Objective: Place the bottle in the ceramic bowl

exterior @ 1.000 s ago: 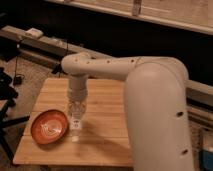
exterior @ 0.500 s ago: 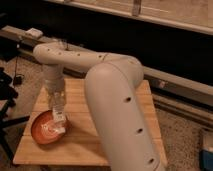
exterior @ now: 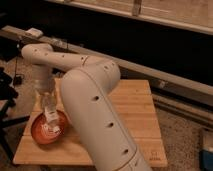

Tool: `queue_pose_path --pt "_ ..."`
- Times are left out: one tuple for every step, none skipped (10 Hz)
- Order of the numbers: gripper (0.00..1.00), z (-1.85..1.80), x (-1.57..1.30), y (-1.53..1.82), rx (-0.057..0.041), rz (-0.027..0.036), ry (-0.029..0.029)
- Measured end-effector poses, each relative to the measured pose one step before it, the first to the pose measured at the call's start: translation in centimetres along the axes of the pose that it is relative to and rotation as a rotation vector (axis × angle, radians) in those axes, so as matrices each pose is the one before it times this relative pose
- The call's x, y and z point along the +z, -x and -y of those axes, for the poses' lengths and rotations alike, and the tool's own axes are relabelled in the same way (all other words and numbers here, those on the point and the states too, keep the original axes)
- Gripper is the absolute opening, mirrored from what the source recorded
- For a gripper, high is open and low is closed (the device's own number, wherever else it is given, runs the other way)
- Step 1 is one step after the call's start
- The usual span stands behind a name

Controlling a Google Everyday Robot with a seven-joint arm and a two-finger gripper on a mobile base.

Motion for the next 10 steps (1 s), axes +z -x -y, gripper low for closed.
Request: queue_pose_path --pt "0.52 0.08 0.509 0.376 -0.00765 -0.01665 -0.01445" --pt "0.6 -0.029 0.712 0.444 -0.00748 -0.01586 -0.0086" --pt "0.72 -0.085 1.087 0.67 -0.01014 -0.02324 -0.01444" --pt "0.76 0.02 0.69 0.356 -0.00304 -0.01267 -0.00605" --pt "0.78 0.051 0.875 0.445 -0.00372 -0.01455 -0.00677" --pt "0.78 -0.245 0.828 0.434 -0.00741 -0.00744 -0.00284" --pt "0.78 -0.051 0.108 0.076 -0.00157 0.00173 0.00112" --pt "0.78 0.009 0.002 -0.003 0.00008 -0.00005 -0.00012" --pt "0.78 0.198 -0.045 -0.061 0.00296 0.00112 0.00147" --pt "0.78 0.001 0.012 -0.002 -0.00001 -0.00028 -0.0002"
